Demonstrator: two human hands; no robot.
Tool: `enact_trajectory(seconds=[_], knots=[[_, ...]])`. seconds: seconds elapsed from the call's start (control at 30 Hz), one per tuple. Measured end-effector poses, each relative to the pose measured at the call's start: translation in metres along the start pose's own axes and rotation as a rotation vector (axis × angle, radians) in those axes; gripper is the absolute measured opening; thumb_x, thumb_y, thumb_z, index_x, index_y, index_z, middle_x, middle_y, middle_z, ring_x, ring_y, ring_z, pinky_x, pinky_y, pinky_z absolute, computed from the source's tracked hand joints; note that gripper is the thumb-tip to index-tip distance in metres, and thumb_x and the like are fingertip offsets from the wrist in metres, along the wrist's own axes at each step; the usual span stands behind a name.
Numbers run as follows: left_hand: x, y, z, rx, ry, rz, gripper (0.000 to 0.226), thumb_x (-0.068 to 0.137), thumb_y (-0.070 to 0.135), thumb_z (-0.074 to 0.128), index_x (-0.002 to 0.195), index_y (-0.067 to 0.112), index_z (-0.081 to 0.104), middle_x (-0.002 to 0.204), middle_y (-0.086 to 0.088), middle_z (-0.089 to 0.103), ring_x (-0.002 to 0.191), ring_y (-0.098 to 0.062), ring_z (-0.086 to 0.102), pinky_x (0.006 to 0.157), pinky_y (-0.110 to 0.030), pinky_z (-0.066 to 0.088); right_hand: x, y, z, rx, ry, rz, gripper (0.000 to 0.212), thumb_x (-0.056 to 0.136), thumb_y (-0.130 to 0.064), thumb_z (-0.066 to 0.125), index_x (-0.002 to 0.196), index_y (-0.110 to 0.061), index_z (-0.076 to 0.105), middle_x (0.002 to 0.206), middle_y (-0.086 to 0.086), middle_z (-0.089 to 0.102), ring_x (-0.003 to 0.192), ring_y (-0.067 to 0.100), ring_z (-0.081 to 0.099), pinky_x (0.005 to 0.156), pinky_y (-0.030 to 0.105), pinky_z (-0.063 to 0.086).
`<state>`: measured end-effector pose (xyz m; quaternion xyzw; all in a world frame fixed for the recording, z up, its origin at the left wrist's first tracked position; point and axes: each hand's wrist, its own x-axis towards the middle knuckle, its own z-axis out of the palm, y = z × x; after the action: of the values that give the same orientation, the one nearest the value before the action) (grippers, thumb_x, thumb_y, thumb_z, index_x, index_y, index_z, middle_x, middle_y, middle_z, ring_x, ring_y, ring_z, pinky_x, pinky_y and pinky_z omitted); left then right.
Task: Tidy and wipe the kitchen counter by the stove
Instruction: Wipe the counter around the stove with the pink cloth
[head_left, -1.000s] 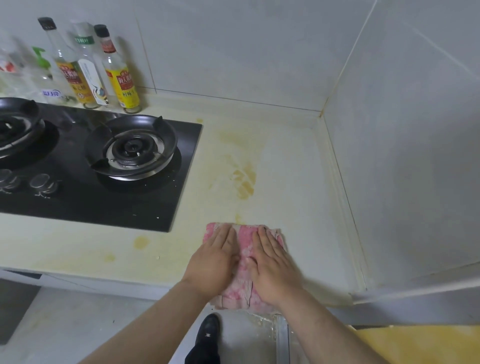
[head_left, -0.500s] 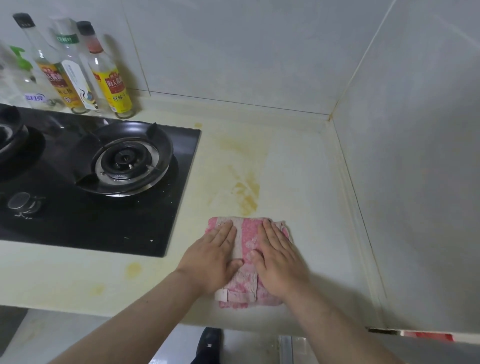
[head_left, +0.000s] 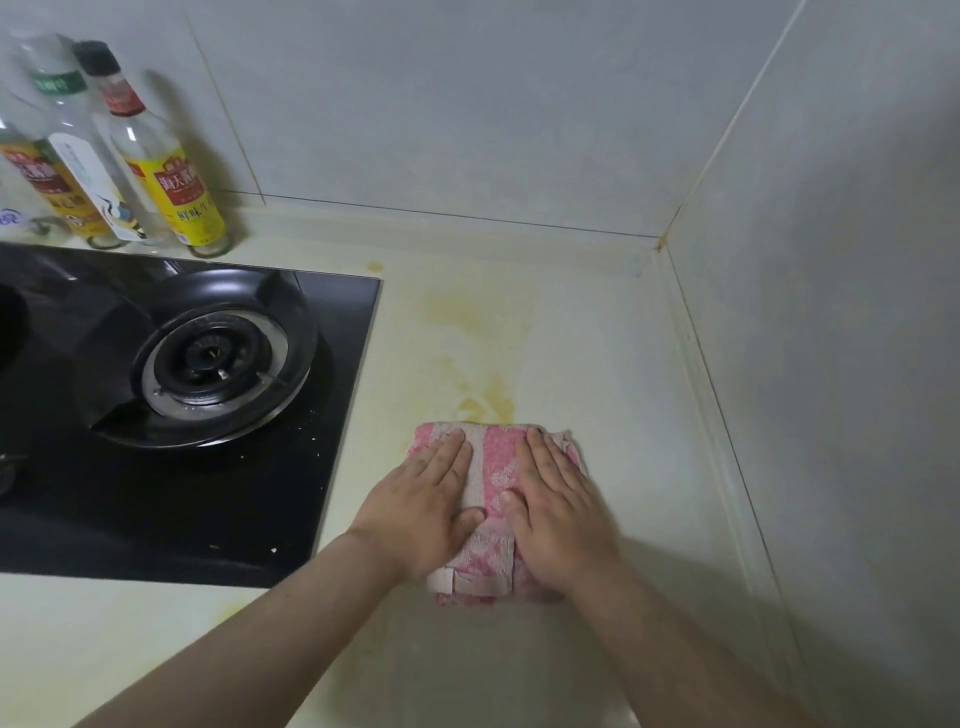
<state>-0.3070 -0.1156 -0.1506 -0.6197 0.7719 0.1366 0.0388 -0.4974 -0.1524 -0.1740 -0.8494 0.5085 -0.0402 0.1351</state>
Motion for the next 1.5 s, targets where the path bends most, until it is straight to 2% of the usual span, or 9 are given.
enact_trajectory(seconds=[0.17, 0.3, 0.53, 0.6, 0.73, 0.93, 1.1, 1.3, 1.5], knots=[[0.019, -0.008, -0.004, 0.021, 0.009, 0.008, 0.094, 0.081, 0.070, -0.014, 0.153, 0.011, -0.011, 0.162, -0.007, -0.017, 0.150, -0.017, -0.013, 0.116, -0.027, -0.013, 0.019, 0.004, -0.003, -0.043, 0.013, 0.025, 0.067, 0.098, -0.045, 0.020, 0.153, -0.008, 0.025, 0.161, 0.006, 0.015, 0.150, 0.020, 0.016, 0.119, 0.034, 0.001], [0.033, -0.013, -0.011, 0.016, -0.002, 0.017, 0.096, 0.076, 0.067, -0.017, 0.153, 0.010, -0.013, 0.161, -0.007, -0.017, 0.149, -0.017, -0.014, 0.115, -0.026, -0.014, 0.034, 0.010, -0.004, -0.030, 0.018, 0.020, 0.070, 0.096, -0.048, 0.015, 0.155, -0.010, 0.017, 0.162, 0.003, 0.006, 0.151, 0.018, 0.007, 0.120, 0.031, -0.005], [0.056, -0.024, -0.020, 0.040, 0.006, 0.029, 0.087, 0.086, 0.064, -0.008, 0.153, 0.009, -0.012, 0.162, -0.008, -0.016, 0.150, -0.018, -0.013, 0.113, -0.026, -0.016, 0.061, 0.020, -0.009, 0.005, -0.001, 0.008, 0.075, 0.092, -0.052, 0.005, 0.156, -0.012, 0.008, 0.160, -0.002, -0.007, 0.151, 0.013, -0.004, 0.120, 0.031, -0.008], [0.062, -0.026, -0.022, 0.045, 0.010, 0.032, 0.089, 0.082, 0.064, -0.012, 0.152, 0.009, -0.013, 0.162, -0.008, -0.016, 0.149, -0.019, -0.014, 0.113, -0.027, -0.016, 0.067, 0.021, -0.009, -0.005, 0.002, 0.013, 0.075, 0.092, -0.051, 0.006, 0.156, -0.012, 0.008, 0.160, -0.001, -0.006, 0.151, 0.014, -0.003, 0.120, 0.031, -0.008], [0.076, -0.033, -0.025, 0.055, 0.011, 0.040, 0.083, 0.089, 0.061, -0.004, 0.153, 0.009, -0.012, 0.162, -0.010, -0.015, 0.150, -0.020, -0.013, 0.113, -0.027, -0.016, 0.081, 0.024, -0.011, -0.006, 0.020, 0.022, 0.073, 0.093, -0.050, 0.009, 0.155, -0.012, 0.012, 0.162, 0.001, 0.000, 0.151, 0.015, 0.001, 0.121, 0.030, -0.007], [0.098, -0.043, -0.029, 0.021, 0.021, 0.065, 0.096, 0.079, 0.069, -0.021, 0.153, 0.009, -0.010, 0.162, -0.009, -0.014, 0.150, -0.020, -0.011, 0.114, -0.028, -0.014, 0.102, 0.032, -0.013, -0.016, 0.023, 0.034, 0.071, 0.096, -0.049, 0.014, 0.155, -0.010, 0.016, 0.163, 0.005, 0.007, 0.152, 0.016, 0.005, 0.122, 0.036, 0.000], [0.115, -0.050, -0.033, 0.007, 0.029, 0.066, 0.096, 0.074, 0.061, -0.019, 0.154, 0.009, -0.009, 0.163, -0.009, -0.013, 0.150, -0.020, -0.009, 0.116, -0.029, -0.012, 0.118, 0.035, -0.015, 0.010, 0.033, 0.048, 0.072, 0.095, -0.050, 0.013, 0.155, -0.011, 0.016, 0.162, 0.003, 0.005, 0.152, 0.015, 0.004, 0.122, 0.032, -0.003], [0.134, -0.058, -0.032, -0.004, 0.039, 0.066, 0.094, 0.077, 0.062, -0.017, 0.154, 0.010, -0.008, 0.163, -0.010, -0.011, 0.151, -0.021, -0.007, 0.122, -0.033, -0.004, 0.138, 0.043, -0.017, 0.002, 0.034, 0.053, 0.072, 0.095, -0.050, 0.013, 0.155, -0.010, 0.016, 0.164, 0.006, 0.008, 0.152, 0.016, 0.004, 0.123, 0.037, 0.003], [0.157, -0.064, -0.040, 0.015, 0.060, 0.063, 0.095, 0.076, 0.061, -0.017, 0.154, 0.009, -0.006, 0.163, -0.010, -0.009, 0.151, -0.021, -0.006, 0.117, -0.029, -0.011, 0.161, 0.050, -0.024, 0.006, 0.018, 0.057, 0.077, 0.091, -0.053, 0.006, 0.156, -0.012, 0.011, 0.164, 0.005, 0.004, 0.152, 0.015, 0.000, 0.124, 0.035, -0.001]])
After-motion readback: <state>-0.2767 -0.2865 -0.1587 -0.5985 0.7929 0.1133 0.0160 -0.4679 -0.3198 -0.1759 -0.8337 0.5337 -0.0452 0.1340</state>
